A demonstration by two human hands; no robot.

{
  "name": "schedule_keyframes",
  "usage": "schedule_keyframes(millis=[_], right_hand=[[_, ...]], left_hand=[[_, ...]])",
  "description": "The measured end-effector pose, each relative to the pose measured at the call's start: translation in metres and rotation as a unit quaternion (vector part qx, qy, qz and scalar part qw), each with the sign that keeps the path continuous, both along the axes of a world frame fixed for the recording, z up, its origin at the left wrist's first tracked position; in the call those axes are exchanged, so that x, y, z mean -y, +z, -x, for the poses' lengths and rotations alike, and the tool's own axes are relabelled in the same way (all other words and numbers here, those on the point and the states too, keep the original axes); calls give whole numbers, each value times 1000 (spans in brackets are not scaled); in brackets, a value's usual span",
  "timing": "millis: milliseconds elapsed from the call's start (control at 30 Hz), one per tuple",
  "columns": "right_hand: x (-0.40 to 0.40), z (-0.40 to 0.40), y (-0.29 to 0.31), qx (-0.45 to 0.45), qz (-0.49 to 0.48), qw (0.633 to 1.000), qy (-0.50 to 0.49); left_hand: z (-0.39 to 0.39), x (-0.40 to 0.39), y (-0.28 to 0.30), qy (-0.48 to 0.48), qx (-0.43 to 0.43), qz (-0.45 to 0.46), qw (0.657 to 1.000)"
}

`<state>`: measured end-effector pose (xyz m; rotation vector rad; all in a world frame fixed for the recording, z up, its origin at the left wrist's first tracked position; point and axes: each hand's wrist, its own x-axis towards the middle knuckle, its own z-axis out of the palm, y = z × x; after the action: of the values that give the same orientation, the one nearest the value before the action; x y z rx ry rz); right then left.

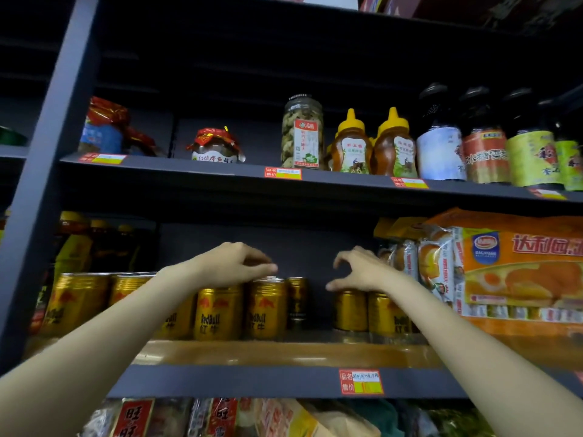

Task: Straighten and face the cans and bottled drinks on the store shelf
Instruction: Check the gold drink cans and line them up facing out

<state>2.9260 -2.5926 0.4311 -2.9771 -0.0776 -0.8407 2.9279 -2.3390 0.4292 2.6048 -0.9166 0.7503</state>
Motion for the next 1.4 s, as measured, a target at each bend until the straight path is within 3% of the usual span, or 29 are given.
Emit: schedule_keyframes(millis=[133, 400, 567, 767, 967, 1033, 1100, 1200, 1267, 1333, 1400], right_hand=[[-16, -31, 13, -66, -15, 993, 93], [-39, -124, 32, -270, 89, 958, 43], [-49, -153, 28, -259, 132, 955, 52], [-43, -137, 26, -171, 24, 981, 91], [-37, -80, 32, -193, -4, 973, 124], [-36, -53, 33, -203, -1, 969, 143], [-37, -30, 30, -201, -3, 967, 156], [-40, -5, 19, -174, -15, 973, 154], [-40, 2, 3, -139, -25, 980, 141], [-40, 3, -17, -79, -63, 985, 142], [-39, 5, -33, -21, -119, 980, 155]], left_hand=[[-21, 10, 10, 10, -43, 2, 999], [-64, 31, 15, 28, -201, -51, 978], [-66, 31, 12, 16, -212, -46, 976], [-61, 28, 12, -11, -222, -39, 974], [-32, 17, 16, -60, -216, -30, 974], [-15, 14, 13, -54, -180, -66, 980], [1, 17, 1, -3, -86, -126, 988], [9, 21, -32, 113, 137, -190, 966], [7, 21, -51, 127, 260, -165, 943], [3, 20, -58, 90, 334, -113, 931], [5, 20, -57, 93, 303, -108, 942]])
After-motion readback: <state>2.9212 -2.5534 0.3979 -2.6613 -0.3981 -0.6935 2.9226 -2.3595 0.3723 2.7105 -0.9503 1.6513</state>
